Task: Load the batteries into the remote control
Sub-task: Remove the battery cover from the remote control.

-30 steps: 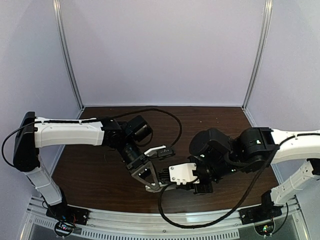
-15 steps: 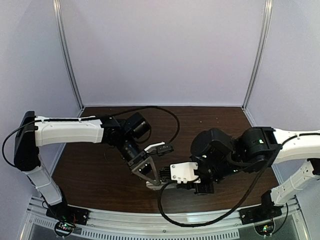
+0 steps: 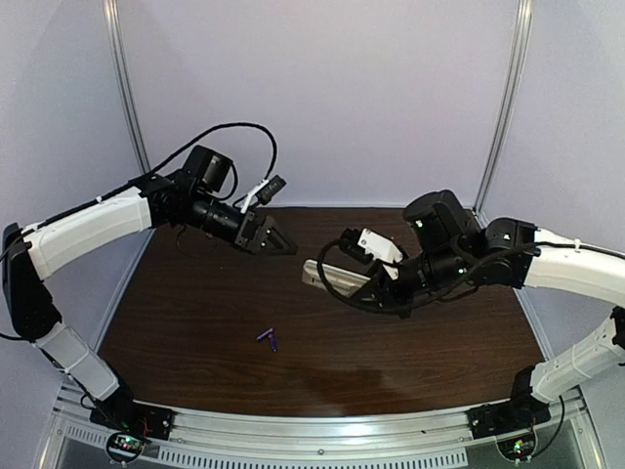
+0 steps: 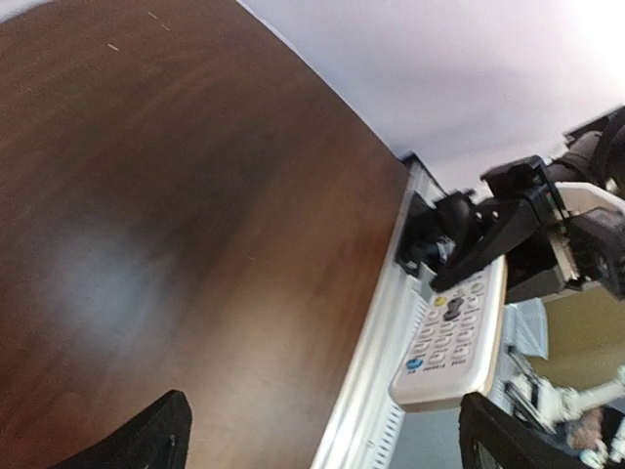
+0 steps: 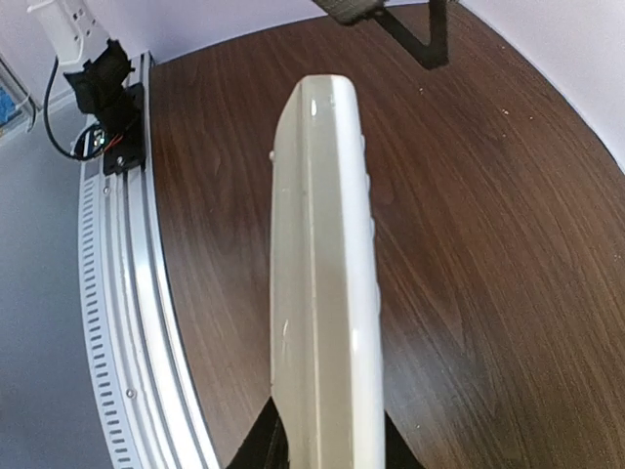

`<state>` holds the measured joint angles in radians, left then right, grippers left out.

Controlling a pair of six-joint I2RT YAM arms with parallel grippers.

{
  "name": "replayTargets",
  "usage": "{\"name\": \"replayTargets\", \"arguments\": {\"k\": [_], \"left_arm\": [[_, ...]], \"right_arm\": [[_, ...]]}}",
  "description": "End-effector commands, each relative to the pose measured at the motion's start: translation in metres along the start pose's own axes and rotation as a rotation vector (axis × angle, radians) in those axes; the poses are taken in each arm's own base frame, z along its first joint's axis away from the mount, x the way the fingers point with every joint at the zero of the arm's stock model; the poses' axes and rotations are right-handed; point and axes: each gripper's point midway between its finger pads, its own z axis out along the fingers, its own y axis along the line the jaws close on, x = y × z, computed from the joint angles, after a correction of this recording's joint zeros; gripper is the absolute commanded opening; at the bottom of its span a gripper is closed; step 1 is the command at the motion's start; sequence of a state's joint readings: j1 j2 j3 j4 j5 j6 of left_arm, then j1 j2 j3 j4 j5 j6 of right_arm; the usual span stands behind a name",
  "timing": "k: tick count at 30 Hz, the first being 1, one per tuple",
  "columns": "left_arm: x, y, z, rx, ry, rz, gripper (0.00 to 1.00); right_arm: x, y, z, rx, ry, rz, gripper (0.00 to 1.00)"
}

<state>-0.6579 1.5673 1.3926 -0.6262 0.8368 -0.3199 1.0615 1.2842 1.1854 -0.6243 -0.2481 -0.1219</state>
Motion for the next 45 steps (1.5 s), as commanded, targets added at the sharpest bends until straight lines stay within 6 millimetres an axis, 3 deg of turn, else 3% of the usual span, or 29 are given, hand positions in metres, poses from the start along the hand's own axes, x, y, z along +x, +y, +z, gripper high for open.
{"name": "replayTargets", "arguments": {"k": [1, 3, 7, 11, 19, 25, 37, 45], "left_arm": [[-0.056, 0.022, -0.049, -0.36, -0.268, 0.114, 0.97], [-0.064, 0.021, -0.07, -0.425, -0.399, 0.135, 0.98], [-0.053, 0.043, -0.078, -0.529, -0.45, 0.122, 0.97], [-0.033, 0.045, -0.047, -0.439, -0.333, 0.188, 0.97], [-0.013, 0.047, -0.024, -0.409, -0.264, 0.265, 0.97], [0.001, 0.056, 0.005, -0.476, -0.177, 0.302, 0.96], [-0.014, 0.061, 0.018, -0.499, -0.165, 0.31, 0.93], [-0.026, 0.064, 0.014, -0.536, -0.184, 0.311, 0.92]], "right_arm": [[-0.03, -0.021, 0.006, -0.086, -0.207, 0.257, 0.02], [-0.035, -0.031, 0.012, -0.103, -0.266, 0.351, 0.02], [-0.033, -0.045, 0.029, -0.143, -0.334, 0.489, 0.01], [-0.033, -0.047, 0.042, -0.229, -0.391, 0.599, 0.0], [-0.011, -0.046, 0.063, -0.3, -0.396, 0.762, 0.0], [-0.002, -0.044, 0.071, -0.349, -0.422, 0.859, 0.0], [0.003, -0.033, 0.076, -0.382, -0.427, 0.905, 0.0], [0.004, -0.03, 0.079, -0.392, -0.415, 0.913, 0.0]]}}
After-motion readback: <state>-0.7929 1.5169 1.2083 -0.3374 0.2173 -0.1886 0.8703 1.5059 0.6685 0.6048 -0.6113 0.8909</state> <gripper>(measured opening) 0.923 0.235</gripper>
